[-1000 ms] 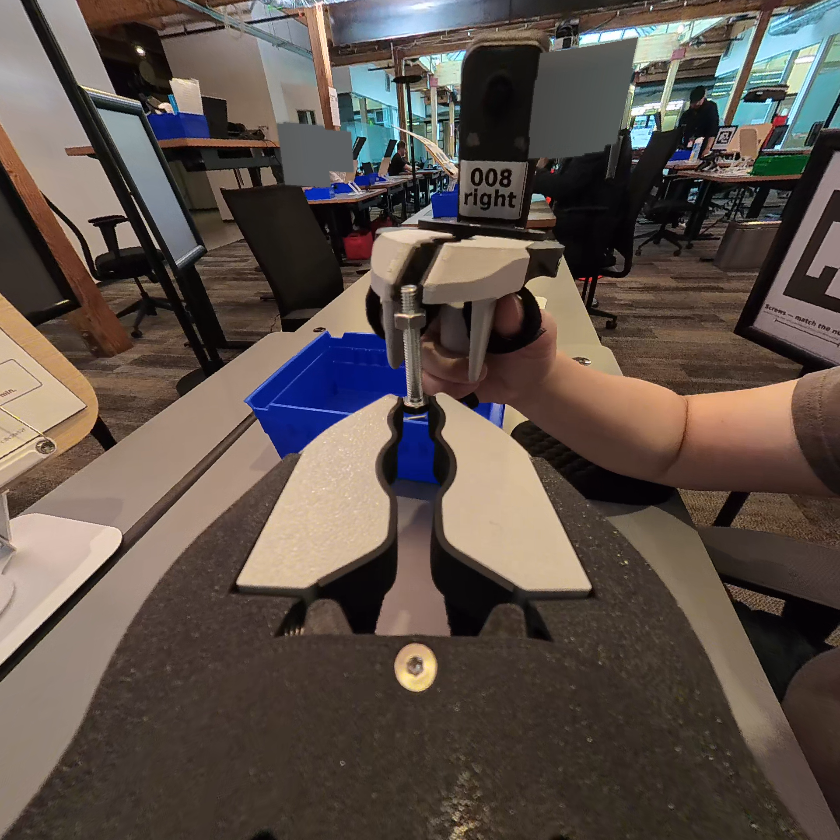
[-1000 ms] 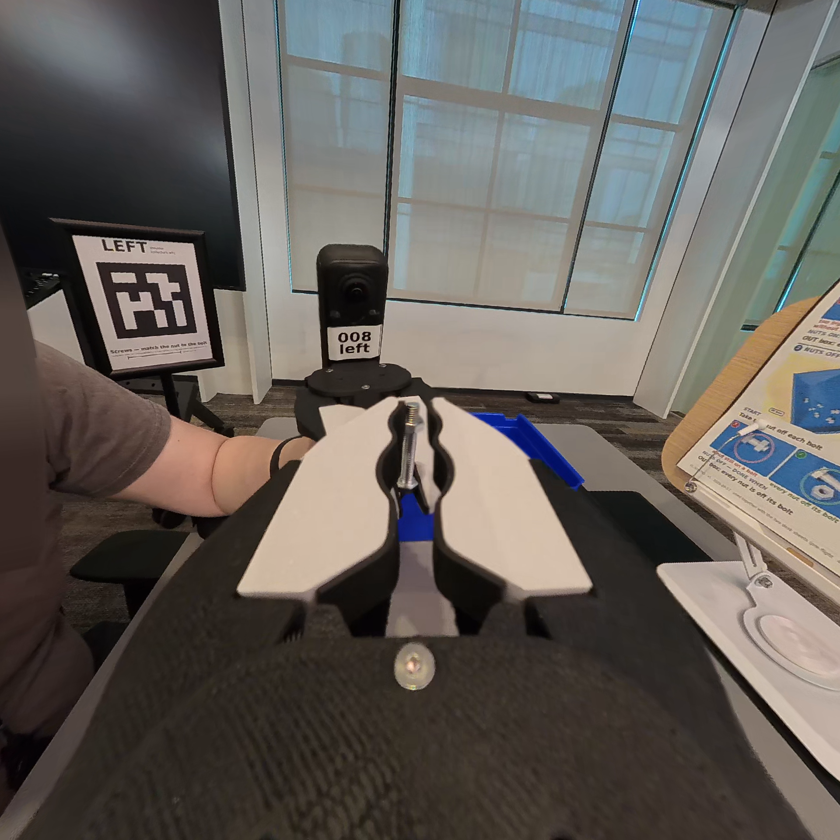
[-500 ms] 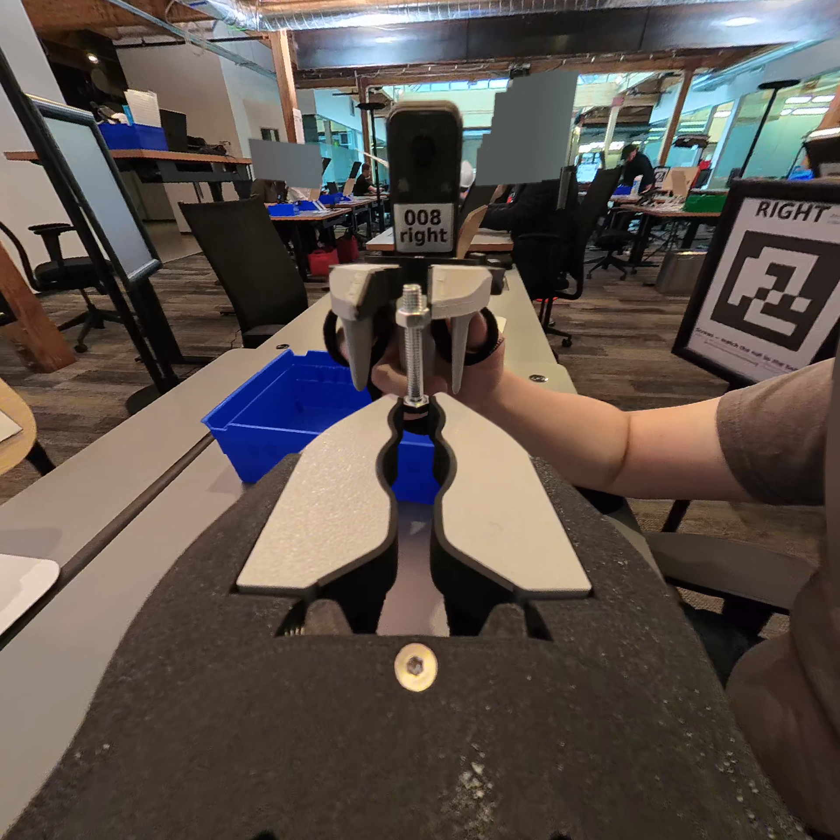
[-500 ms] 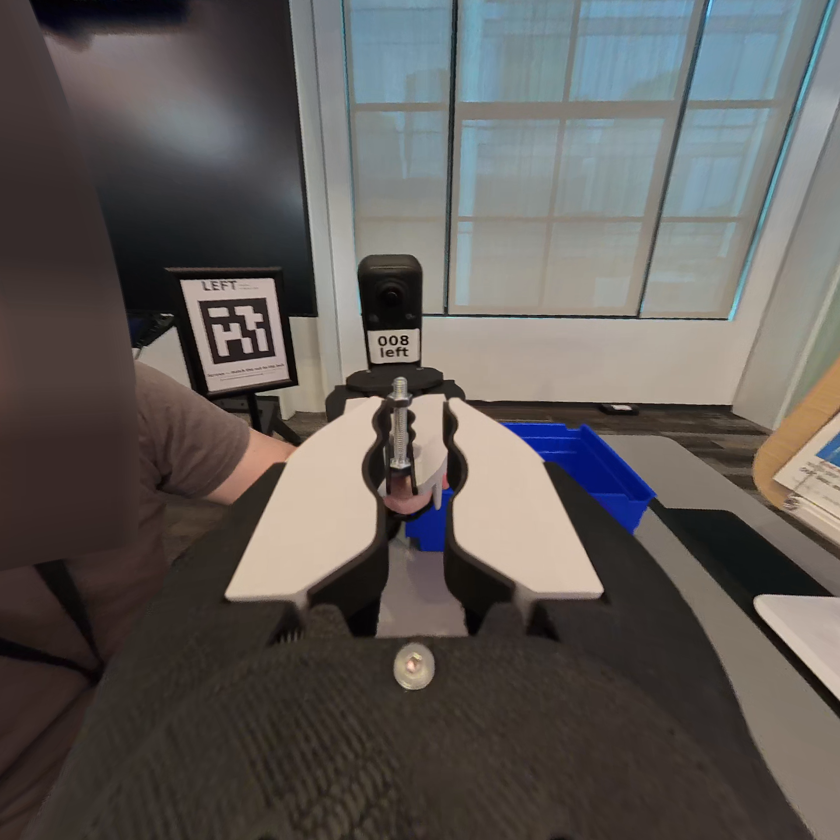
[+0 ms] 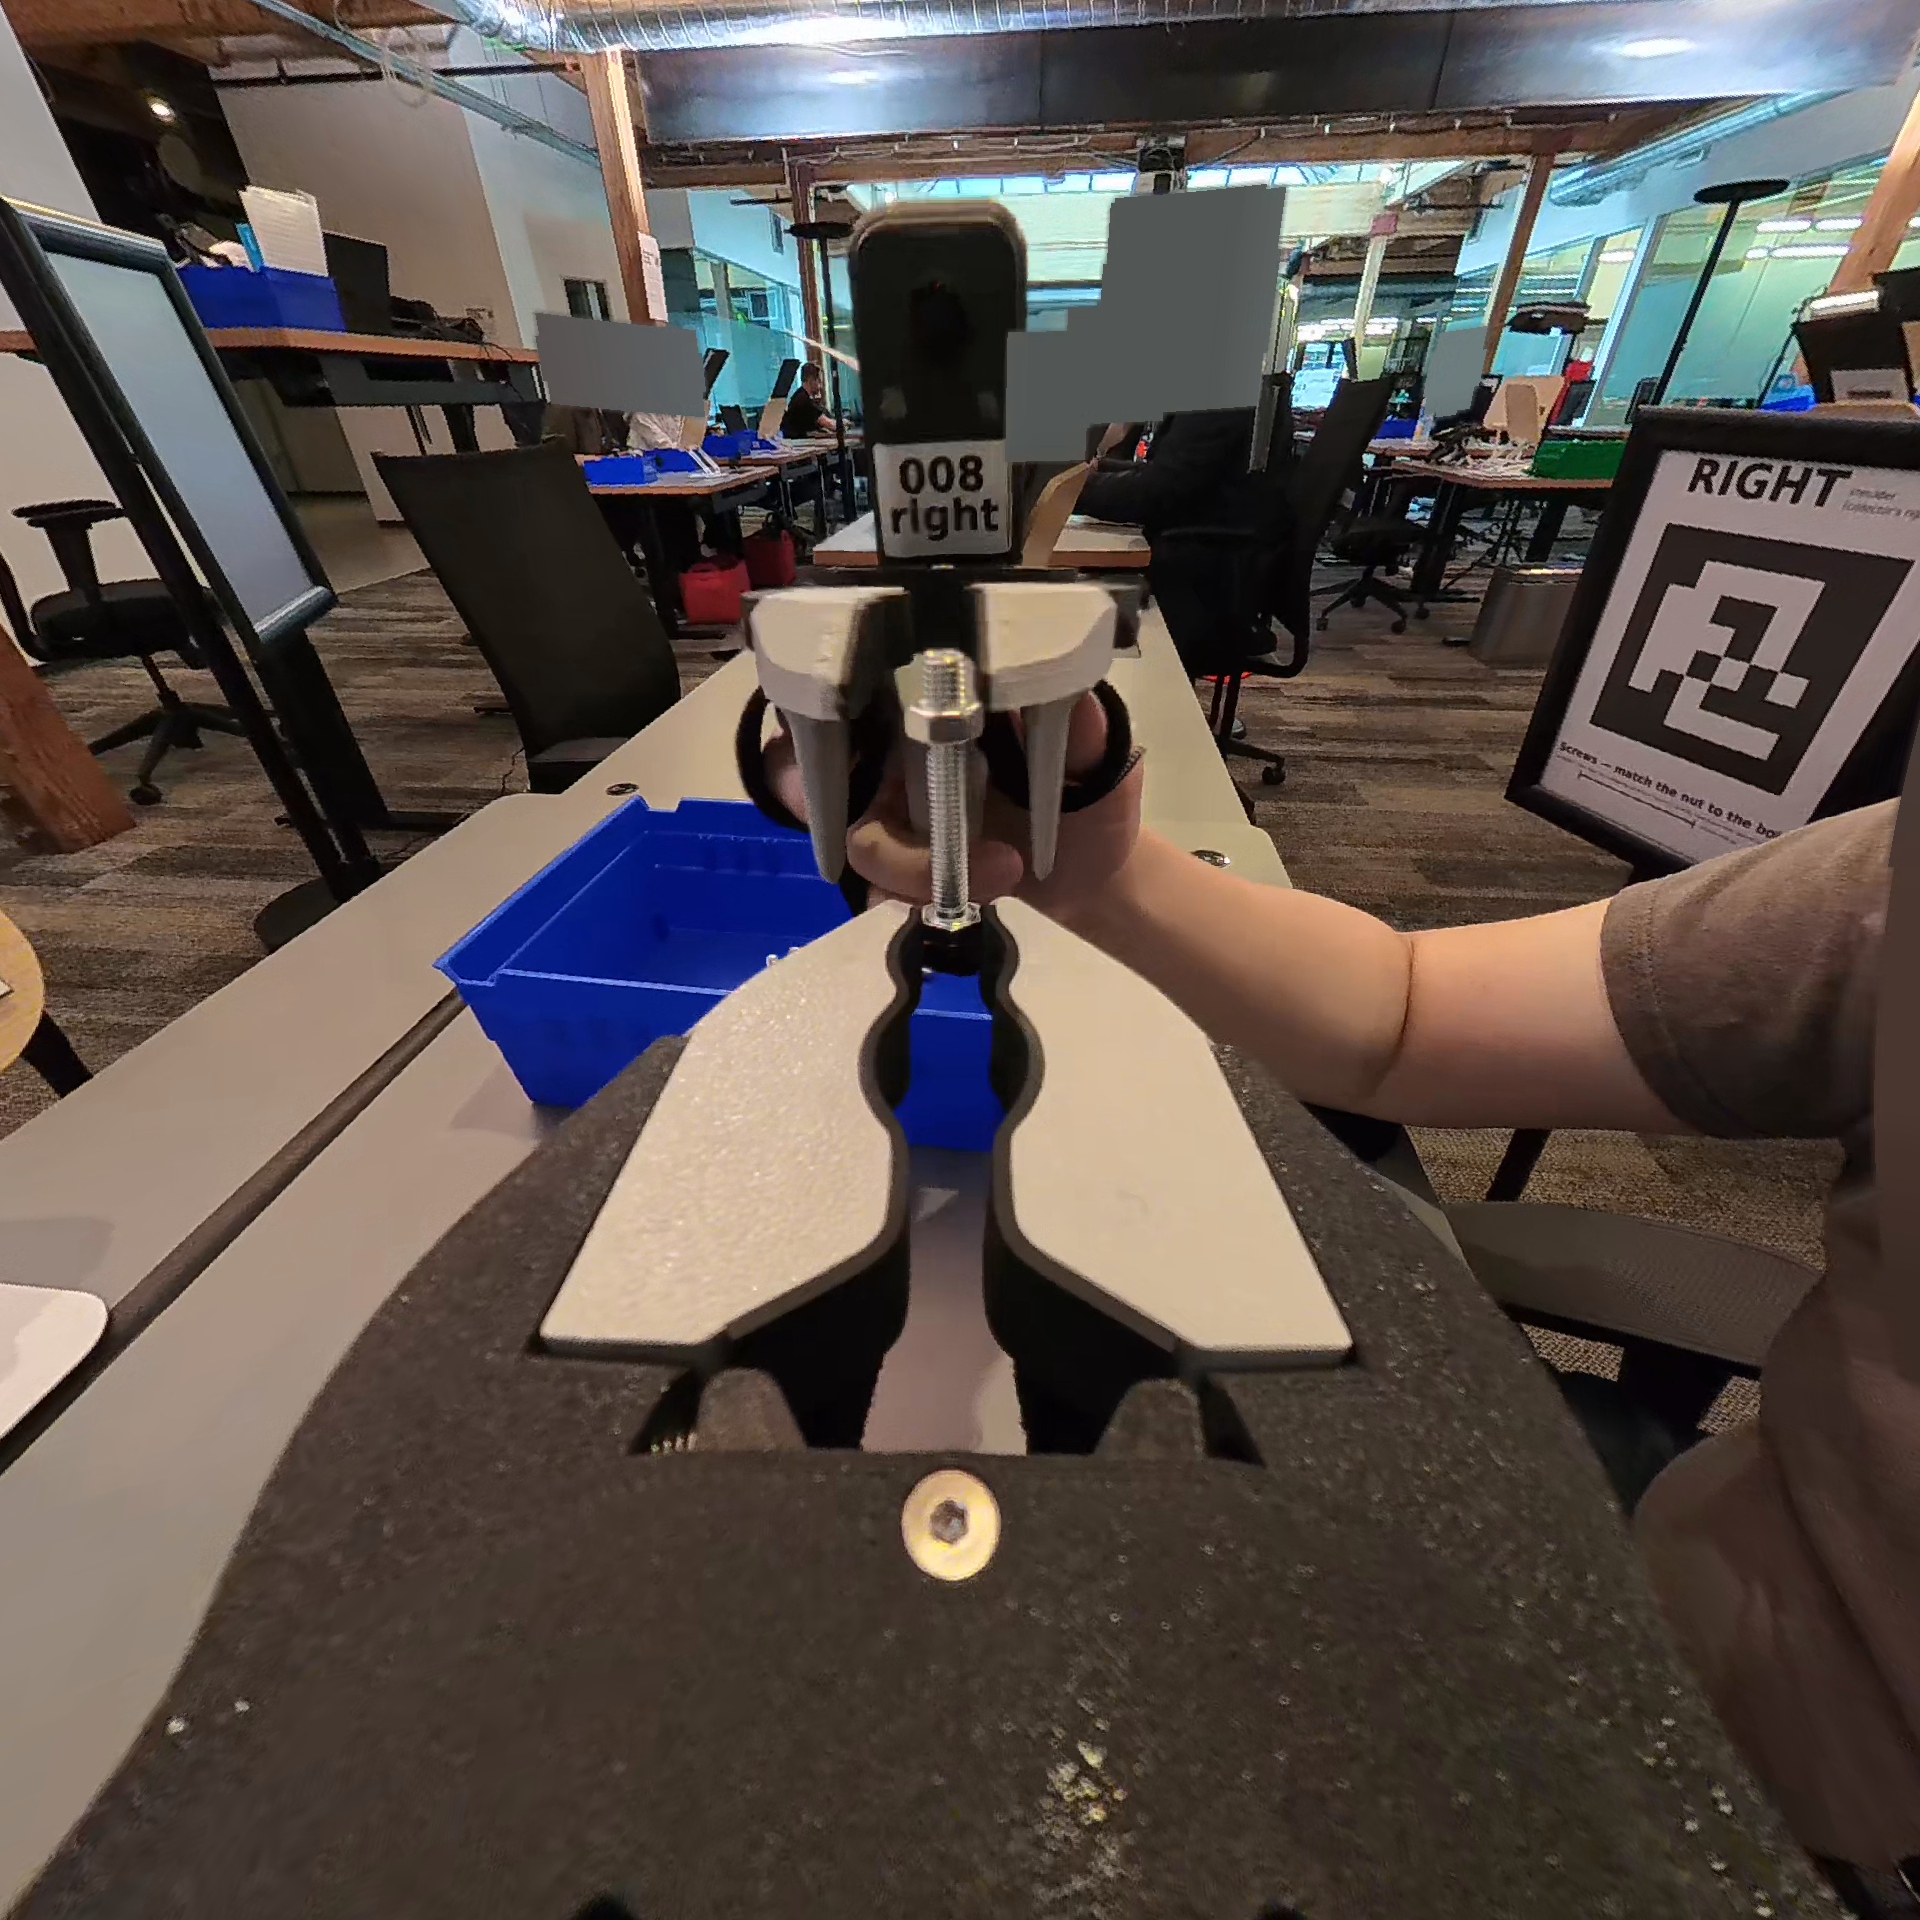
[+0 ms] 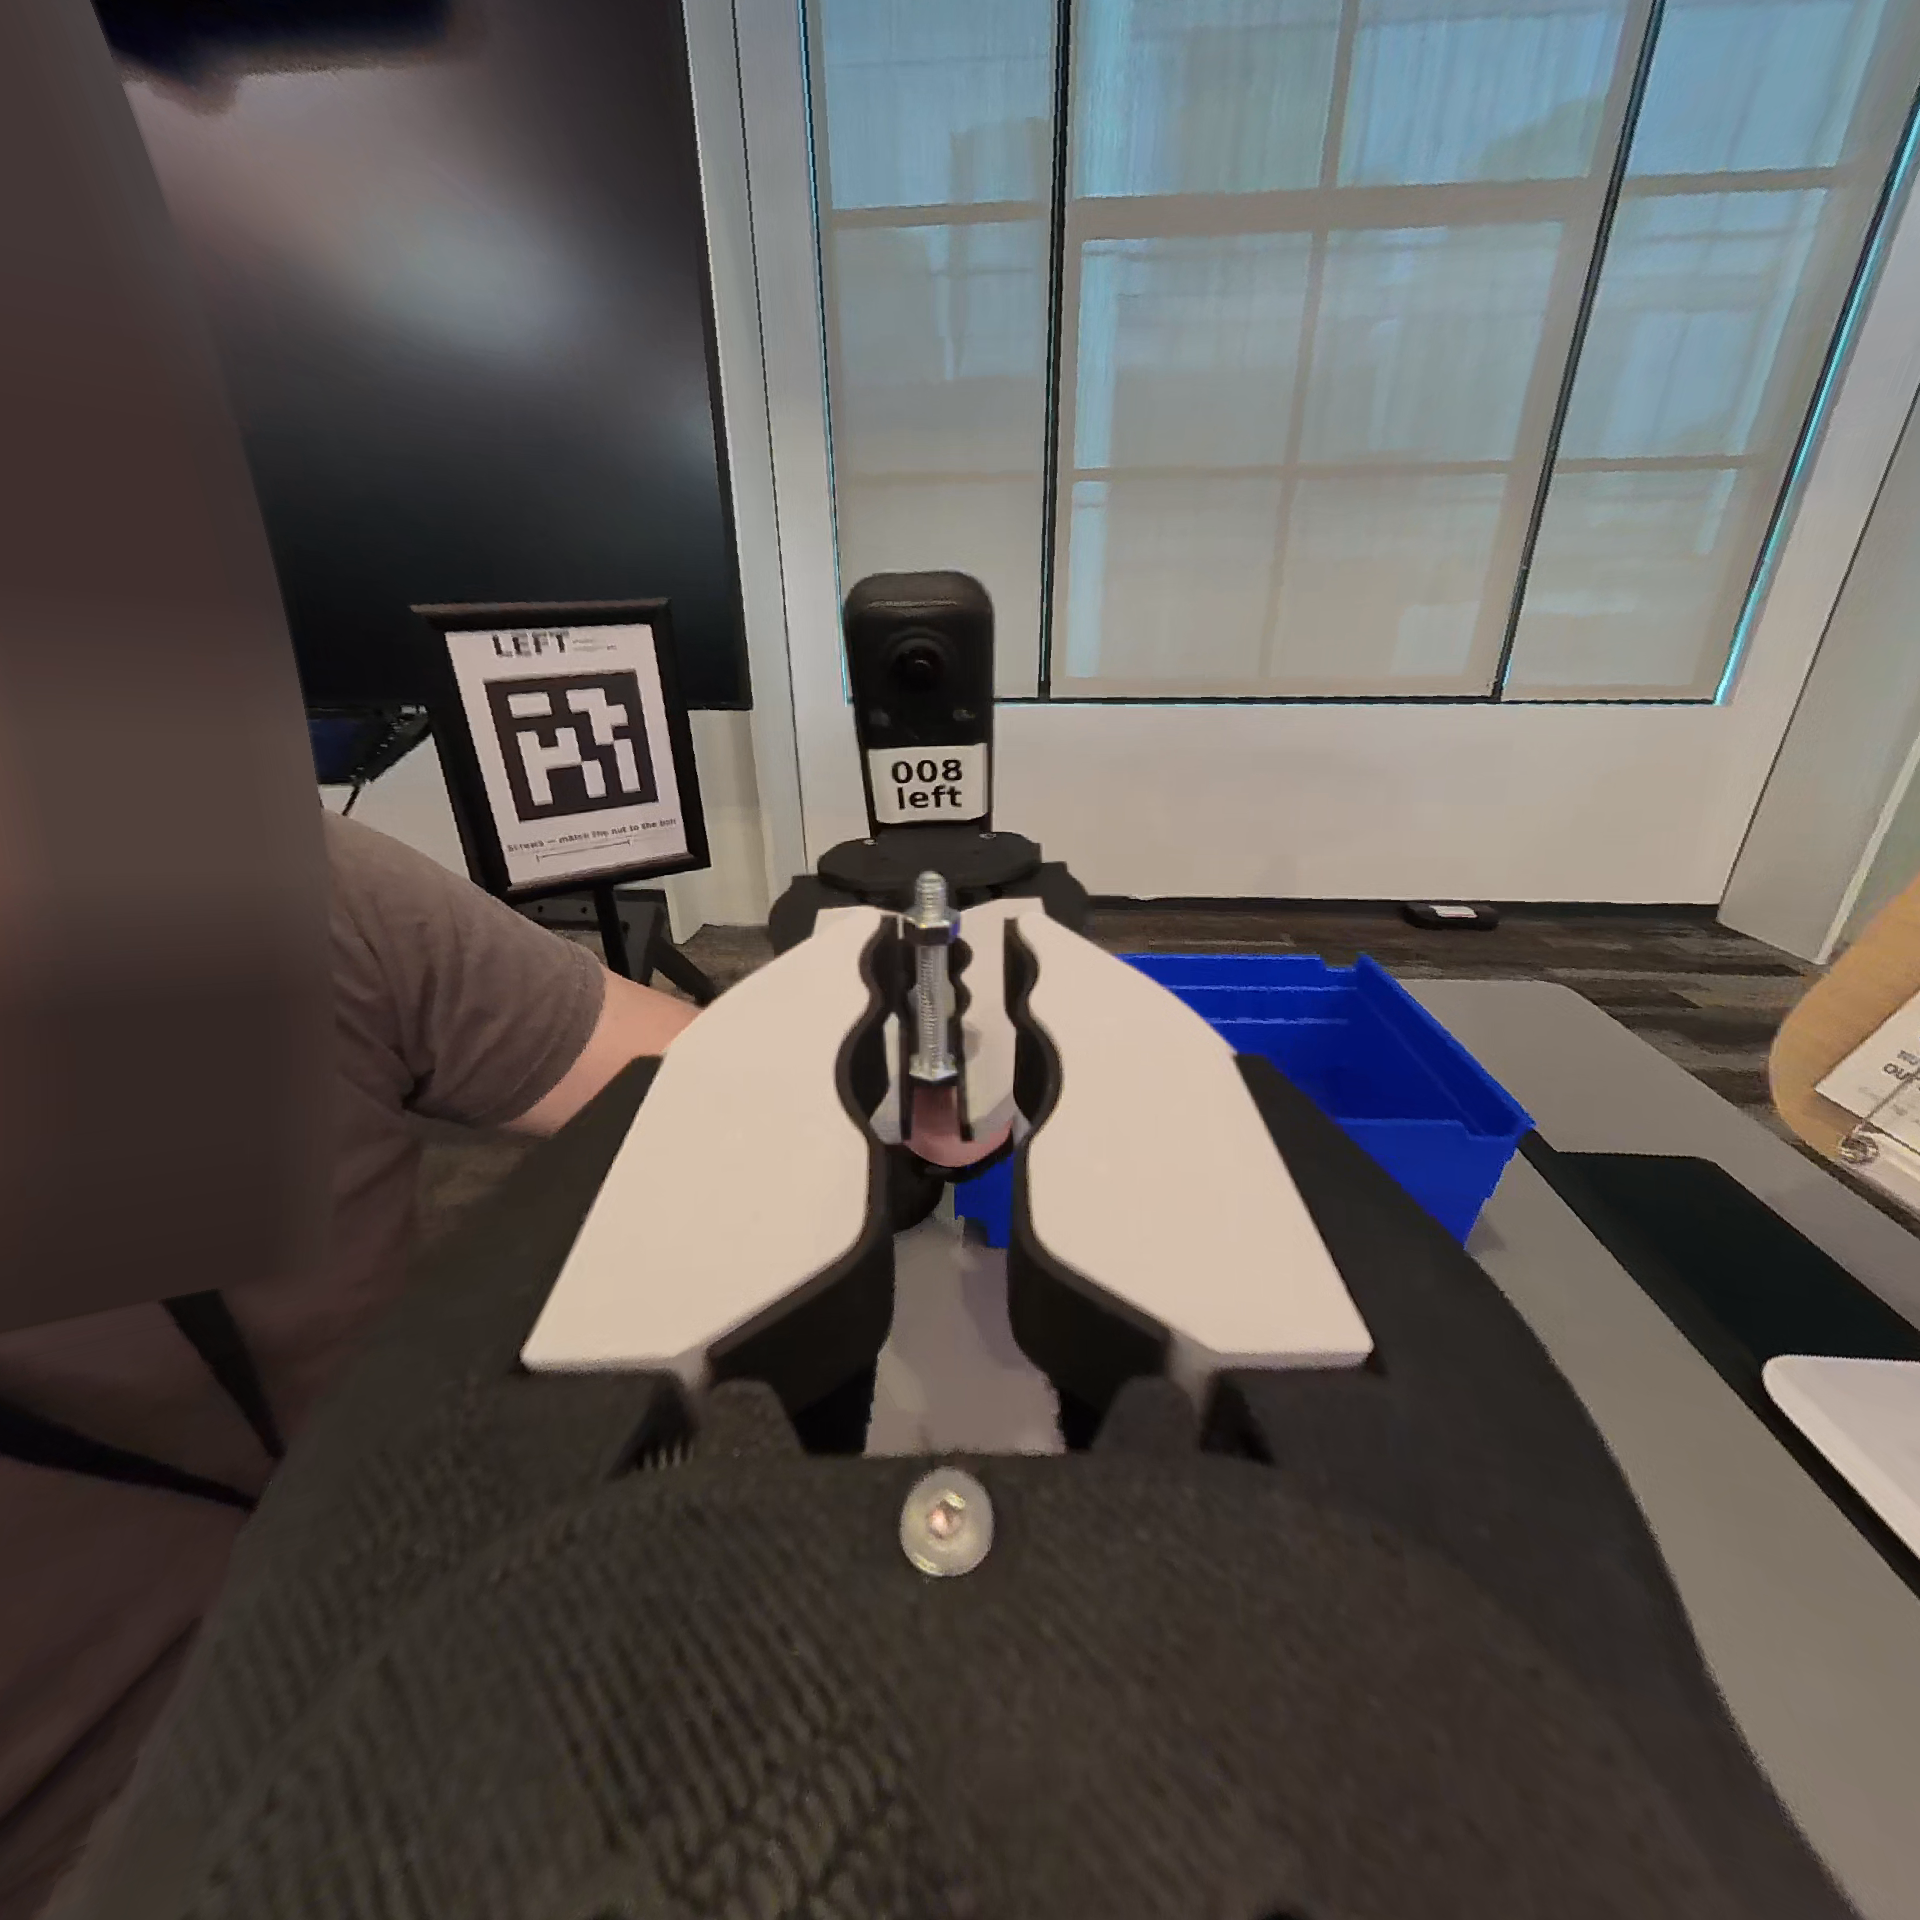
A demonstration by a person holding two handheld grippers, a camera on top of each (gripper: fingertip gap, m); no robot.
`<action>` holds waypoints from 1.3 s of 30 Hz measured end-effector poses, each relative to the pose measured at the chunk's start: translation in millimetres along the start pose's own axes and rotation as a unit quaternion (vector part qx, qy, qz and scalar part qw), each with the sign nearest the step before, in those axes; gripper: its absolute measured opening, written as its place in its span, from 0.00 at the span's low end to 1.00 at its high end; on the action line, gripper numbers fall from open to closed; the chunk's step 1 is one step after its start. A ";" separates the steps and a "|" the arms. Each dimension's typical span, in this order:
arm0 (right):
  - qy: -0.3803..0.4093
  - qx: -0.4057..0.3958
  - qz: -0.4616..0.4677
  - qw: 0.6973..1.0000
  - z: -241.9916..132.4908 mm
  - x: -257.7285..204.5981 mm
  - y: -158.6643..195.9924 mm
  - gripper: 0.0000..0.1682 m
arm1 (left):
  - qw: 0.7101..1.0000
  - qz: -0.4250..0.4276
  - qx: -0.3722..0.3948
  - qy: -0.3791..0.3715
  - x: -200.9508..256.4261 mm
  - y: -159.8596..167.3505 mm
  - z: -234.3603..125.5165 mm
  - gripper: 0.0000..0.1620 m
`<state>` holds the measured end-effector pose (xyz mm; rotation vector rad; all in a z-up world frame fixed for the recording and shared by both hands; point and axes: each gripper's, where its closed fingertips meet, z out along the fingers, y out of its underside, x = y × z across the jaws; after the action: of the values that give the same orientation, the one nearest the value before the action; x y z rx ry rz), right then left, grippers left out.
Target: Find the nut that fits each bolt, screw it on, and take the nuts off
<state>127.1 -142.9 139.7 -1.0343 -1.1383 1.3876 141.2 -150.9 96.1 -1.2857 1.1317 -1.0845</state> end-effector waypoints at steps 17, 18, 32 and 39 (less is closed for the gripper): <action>0.009 -0.031 -0.009 0.999 6.9 -3.6 5.7 0.12 | 1.000 0.004 -0.004 0.012 5.4 0.1 -1.4 0.06; 0.008 -0.025 0.001 1.000 3.8 -1.6 4.0 0.12 | 1.000 0.001 -0.004 0.011 4.4 0.4 -1.8 0.06; 0.014 -0.034 -0.004 0.999 0.1 -1.6 2.2 0.10 | 1.000 -0.003 -0.003 0.017 4.4 0.8 -2.9 0.06; 0.010 -0.037 -0.014 0.999 8.7 -7.7 4.6 0.11 | 1.000 0.004 0.003 0.013 4.9 -1.1 -2.9 0.06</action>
<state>118.6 -151.6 137.0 -1.0777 -1.1924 1.3201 139.0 -156.2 97.2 -1.2650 1.1499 -1.1011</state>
